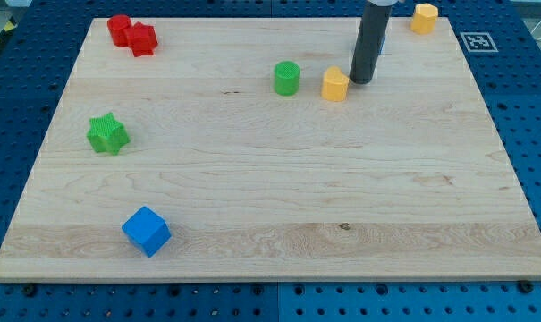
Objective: Push yellow heart to center
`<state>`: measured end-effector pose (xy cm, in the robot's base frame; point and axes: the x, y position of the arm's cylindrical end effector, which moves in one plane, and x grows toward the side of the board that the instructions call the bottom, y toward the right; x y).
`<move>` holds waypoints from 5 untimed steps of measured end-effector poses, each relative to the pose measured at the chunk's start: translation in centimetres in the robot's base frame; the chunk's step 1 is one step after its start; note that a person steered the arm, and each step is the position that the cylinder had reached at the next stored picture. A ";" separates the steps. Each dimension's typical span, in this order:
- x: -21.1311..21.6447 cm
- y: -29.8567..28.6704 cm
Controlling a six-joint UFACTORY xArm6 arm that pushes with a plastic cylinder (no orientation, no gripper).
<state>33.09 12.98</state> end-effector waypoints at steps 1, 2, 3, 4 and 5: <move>0.0 -2.2; 0.4 -4.1; 1.6 -5.7; 3.1 -6.9; 3.5 -7.0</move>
<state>36.60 6.02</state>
